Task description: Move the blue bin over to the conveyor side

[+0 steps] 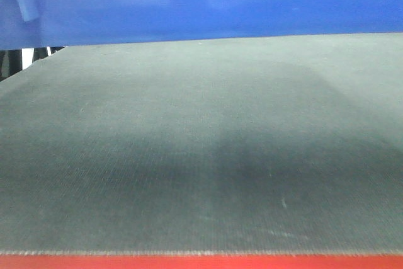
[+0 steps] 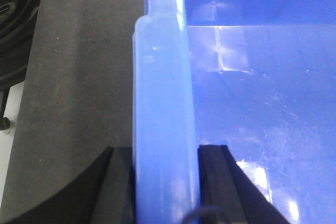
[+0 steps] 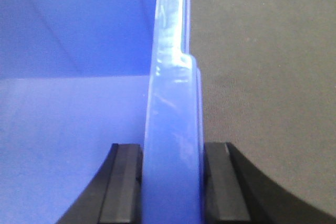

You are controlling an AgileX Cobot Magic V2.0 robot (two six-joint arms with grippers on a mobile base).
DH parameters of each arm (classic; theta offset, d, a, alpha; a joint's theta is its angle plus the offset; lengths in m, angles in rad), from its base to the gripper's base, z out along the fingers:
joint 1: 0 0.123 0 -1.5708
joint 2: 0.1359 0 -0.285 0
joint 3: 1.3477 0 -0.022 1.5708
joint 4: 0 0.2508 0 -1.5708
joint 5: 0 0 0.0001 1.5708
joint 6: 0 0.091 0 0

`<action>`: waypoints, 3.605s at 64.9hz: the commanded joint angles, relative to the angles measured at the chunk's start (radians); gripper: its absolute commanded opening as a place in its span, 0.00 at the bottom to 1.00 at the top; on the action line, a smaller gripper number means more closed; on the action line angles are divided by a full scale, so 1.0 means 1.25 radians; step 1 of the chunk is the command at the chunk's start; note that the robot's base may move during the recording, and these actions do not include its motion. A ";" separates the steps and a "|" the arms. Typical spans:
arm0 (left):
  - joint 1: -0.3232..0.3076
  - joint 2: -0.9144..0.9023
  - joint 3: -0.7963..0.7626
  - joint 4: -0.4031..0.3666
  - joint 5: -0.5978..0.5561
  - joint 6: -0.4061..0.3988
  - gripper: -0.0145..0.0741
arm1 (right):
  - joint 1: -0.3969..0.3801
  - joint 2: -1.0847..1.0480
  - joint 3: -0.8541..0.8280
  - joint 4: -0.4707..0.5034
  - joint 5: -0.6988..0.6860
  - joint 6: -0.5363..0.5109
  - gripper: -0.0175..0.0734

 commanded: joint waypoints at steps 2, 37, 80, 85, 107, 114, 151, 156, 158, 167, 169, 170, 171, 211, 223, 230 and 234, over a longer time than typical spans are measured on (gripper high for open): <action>-0.003 -0.018 -0.012 0.055 -0.047 0.002 0.14 | -0.006 -0.015 -0.012 -0.035 -0.089 -0.011 0.10; -0.003 -0.018 -0.012 0.055 -0.047 0.002 0.14 | -0.006 -0.015 -0.012 -0.035 -0.089 -0.011 0.10; -0.003 -0.018 -0.012 0.055 -0.047 0.002 0.14 | -0.006 -0.015 -0.012 -0.035 -0.089 -0.011 0.10; -0.003 -0.018 -0.012 0.055 -0.047 0.002 0.14 | -0.006 -0.015 -0.012 -0.035 -0.089 -0.011 0.10; -0.003 0.000 -0.011 0.055 -0.095 0.002 0.14 | -0.006 0.027 -0.012 -0.035 -0.073 -0.011 0.10; -0.003 0.038 -0.008 0.055 -0.122 0.002 0.14 | -0.006 0.064 -0.011 -0.035 -0.082 -0.011 0.10; -0.003 0.174 0.199 0.076 -0.402 -0.085 0.14 | -0.006 0.129 0.264 -0.052 -0.421 -0.011 0.10; -0.003 0.174 0.239 0.076 -0.443 -0.095 0.14 | -0.006 0.131 0.277 -0.052 -0.430 -0.011 0.10; -0.003 0.174 0.254 0.076 -0.452 -0.099 0.14 | -0.006 0.134 0.284 -0.052 -0.432 -0.011 0.10; -0.003 0.174 0.314 0.076 -0.509 -0.132 0.14 | -0.006 0.156 0.304 -0.052 -0.442 -0.011 0.10; -0.003 0.174 0.322 0.076 -0.516 -0.143 0.14 | -0.006 0.159 0.308 -0.052 -0.442 -0.011 0.10; -0.003 0.174 0.326 0.076 -0.520 -0.148 0.14 | -0.006 0.161 0.308 -0.052 -0.441 -0.011 0.10; -0.003 0.174 0.329 0.076 -0.522 -0.149 0.14 | -0.006 0.163 0.308 -0.052 -0.441 -0.011 0.10; 0.034 0.174 0.341 0.092 -0.525 -0.149 0.14 | -0.006 0.171 0.308 -0.044 -0.449 -0.011 0.10; 0.034 0.174 0.341 0.090 -0.526 -0.149 0.14 | -0.006 0.171 0.308 -0.044 -0.443 -0.011 0.10; 0.034 0.174 0.339 0.090 -0.530 -0.149 0.23 | -0.006 0.171 0.308 -0.044 -0.436 -0.011 0.31; 0.034 0.172 0.338 0.090 -0.538 -0.149 0.37 | -0.006 0.171 0.308 -0.044 -0.437 -0.011 0.49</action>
